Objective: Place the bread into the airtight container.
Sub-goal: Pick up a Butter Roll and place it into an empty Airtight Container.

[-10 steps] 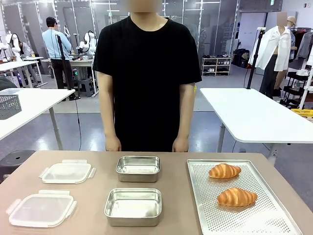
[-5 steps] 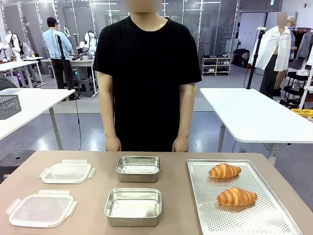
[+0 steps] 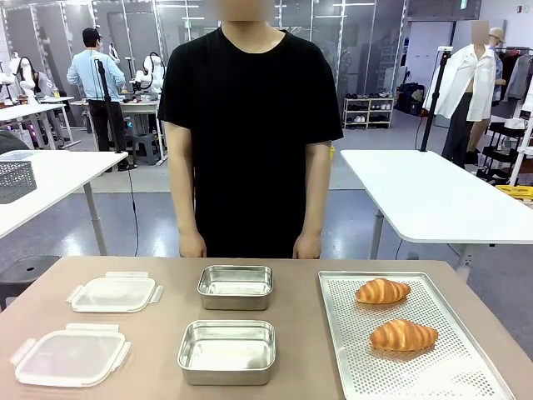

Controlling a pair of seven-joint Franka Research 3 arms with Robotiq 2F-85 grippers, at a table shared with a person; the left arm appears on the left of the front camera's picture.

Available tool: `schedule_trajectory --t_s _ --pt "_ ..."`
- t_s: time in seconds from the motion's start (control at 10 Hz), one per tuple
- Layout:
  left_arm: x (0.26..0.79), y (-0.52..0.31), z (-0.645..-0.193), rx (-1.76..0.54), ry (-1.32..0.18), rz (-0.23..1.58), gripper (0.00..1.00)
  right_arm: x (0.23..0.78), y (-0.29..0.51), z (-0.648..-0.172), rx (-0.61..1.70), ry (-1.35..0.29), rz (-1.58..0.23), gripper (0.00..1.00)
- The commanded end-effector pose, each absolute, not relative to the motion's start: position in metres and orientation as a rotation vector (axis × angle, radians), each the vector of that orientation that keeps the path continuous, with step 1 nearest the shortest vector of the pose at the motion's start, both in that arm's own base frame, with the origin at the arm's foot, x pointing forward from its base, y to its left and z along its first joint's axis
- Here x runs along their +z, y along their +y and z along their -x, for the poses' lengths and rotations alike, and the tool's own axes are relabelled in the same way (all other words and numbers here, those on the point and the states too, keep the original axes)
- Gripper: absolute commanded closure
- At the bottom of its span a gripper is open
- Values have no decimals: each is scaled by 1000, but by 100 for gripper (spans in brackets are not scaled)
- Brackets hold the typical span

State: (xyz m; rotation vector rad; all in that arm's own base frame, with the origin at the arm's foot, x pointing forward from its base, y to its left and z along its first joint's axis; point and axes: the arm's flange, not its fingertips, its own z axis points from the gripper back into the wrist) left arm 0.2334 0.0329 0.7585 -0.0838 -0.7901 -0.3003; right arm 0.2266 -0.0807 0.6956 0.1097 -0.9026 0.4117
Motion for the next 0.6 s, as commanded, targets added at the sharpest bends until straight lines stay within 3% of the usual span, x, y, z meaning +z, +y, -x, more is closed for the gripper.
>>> schedule_trajectory --t_s 0.0,0.5 --pt "759 34 -233 -296 -790 81 0 696 -80 -227 410 -901 -104 0" --pt "759 34 -233 -296 -790 81 0 696 -80 -227 410 -901 -104 0"
